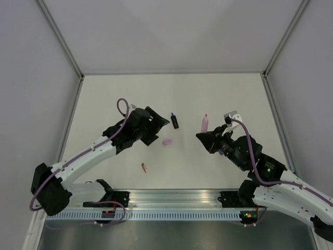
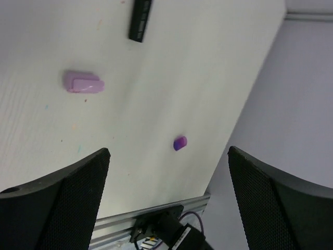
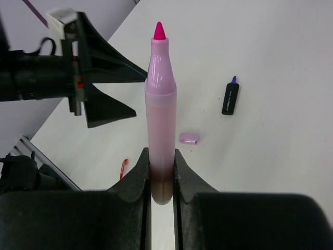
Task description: Insert the pens into the pen caps
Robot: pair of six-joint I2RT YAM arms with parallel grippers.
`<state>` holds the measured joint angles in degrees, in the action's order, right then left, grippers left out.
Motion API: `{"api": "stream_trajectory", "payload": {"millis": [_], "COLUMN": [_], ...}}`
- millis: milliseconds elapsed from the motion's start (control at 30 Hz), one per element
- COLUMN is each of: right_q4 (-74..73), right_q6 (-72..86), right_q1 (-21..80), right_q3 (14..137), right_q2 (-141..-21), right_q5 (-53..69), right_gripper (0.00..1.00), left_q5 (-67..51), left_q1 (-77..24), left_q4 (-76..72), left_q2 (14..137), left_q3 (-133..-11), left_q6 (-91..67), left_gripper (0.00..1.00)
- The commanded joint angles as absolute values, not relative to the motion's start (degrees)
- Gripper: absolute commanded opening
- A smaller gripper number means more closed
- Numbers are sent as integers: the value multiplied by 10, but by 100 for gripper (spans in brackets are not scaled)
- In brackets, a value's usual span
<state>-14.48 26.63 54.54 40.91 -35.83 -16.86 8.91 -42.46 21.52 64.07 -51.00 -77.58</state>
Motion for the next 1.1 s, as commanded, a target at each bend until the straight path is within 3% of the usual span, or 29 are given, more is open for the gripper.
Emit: {"api": "stream_trajectory", "payload": {"millis": [0, 267, 1067], "right_q4": [-145, -138, -133], "right_q6": [239, 218, 206], "right_q1": [547, 547, 546], "right_q3": [399, 377, 370], "right_q2": [-340, -332, -332], "right_q5": [-199, -200, -172], "right_gripper": [0, 0, 0], "left_q5": [124, 103, 76], "left_q1": [-425, -425, -425], "left_q4": [383, 451, 463], "left_q2": [735, 901, 1073], "left_q3": [-597, -657, -734], "left_q6": [-959, -1130, -1255], "left_gripper": [97, 83, 78]}}
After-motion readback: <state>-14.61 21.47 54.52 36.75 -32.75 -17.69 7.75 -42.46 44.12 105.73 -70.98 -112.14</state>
